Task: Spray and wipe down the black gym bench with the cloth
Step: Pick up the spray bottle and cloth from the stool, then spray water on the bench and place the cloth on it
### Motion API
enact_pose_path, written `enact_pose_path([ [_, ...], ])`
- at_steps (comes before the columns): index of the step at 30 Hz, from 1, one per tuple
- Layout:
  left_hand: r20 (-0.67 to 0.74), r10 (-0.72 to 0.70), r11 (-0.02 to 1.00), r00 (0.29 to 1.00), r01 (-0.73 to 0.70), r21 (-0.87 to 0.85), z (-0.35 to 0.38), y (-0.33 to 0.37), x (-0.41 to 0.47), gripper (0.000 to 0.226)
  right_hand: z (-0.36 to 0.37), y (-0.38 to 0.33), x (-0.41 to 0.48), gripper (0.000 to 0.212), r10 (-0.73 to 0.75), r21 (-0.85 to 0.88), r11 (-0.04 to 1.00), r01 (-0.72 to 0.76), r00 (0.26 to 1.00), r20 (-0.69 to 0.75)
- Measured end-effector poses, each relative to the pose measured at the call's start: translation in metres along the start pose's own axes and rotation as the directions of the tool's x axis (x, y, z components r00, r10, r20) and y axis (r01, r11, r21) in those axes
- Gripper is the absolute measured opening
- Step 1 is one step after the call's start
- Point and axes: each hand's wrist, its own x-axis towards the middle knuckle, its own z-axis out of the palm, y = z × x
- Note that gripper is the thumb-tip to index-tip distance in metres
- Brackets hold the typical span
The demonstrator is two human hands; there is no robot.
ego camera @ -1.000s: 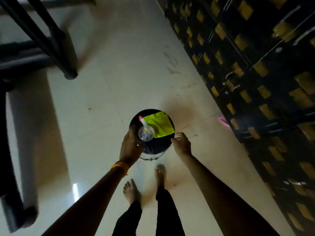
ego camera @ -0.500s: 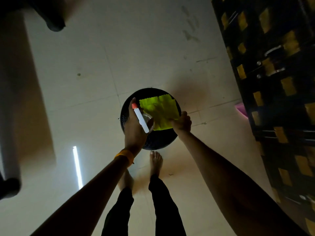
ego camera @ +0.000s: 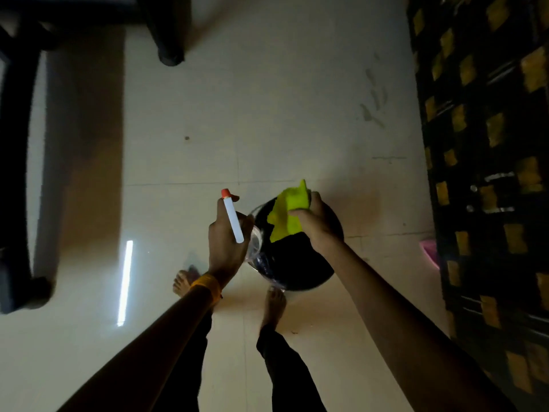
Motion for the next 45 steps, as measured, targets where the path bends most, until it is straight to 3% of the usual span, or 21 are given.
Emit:
enact_pose_path([
  [12, -0.330, -0.130, 0.989, 0.935, 0.098, -0.113, -0.246, -0.057, 0.096, 0.040, 0.278, -0.185, 0.023, 0.057, -0.140, -0.158, 0.969, 0.191, 0.948, 0.287],
  [24, -0.658, -0.220, 0.976, 0.720, 0.168, -0.142, -0.478, -0.133, 0.212, 0.029, 0.567, -0.356, 0.033, 0.047, -0.213, -0.158, 0.918, 0.364, 0.787, 0.579],
  [32, -0.749, -0.253, 0.962, 0.612, 0.241, -0.128, -0.572, -0.158, 0.300, 0.033, 0.706, -0.458, 0.059, 0.047, -0.198, -0.191, 0.860, 0.474, 0.653, 0.731],
  [35, -0.784, -0.325, 0.942, 0.529, 0.254, -0.220, -0.595, -0.174, 0.329, 0.039, 0.759, -0.482, 0.070, 0.048, -0.189, -0.204, 0.835, 0.511, 0.615, 0.766],
  [45, -0.786, -0.453, 0.878, 0.420, 0.364, -0.311, -0.666, -0.244, 0.421, 0.034, 0.900, -0.555, 0.111, 0.047, -0.048, -0.262, 0.851, 0.454, 0.565, 0.824],
])
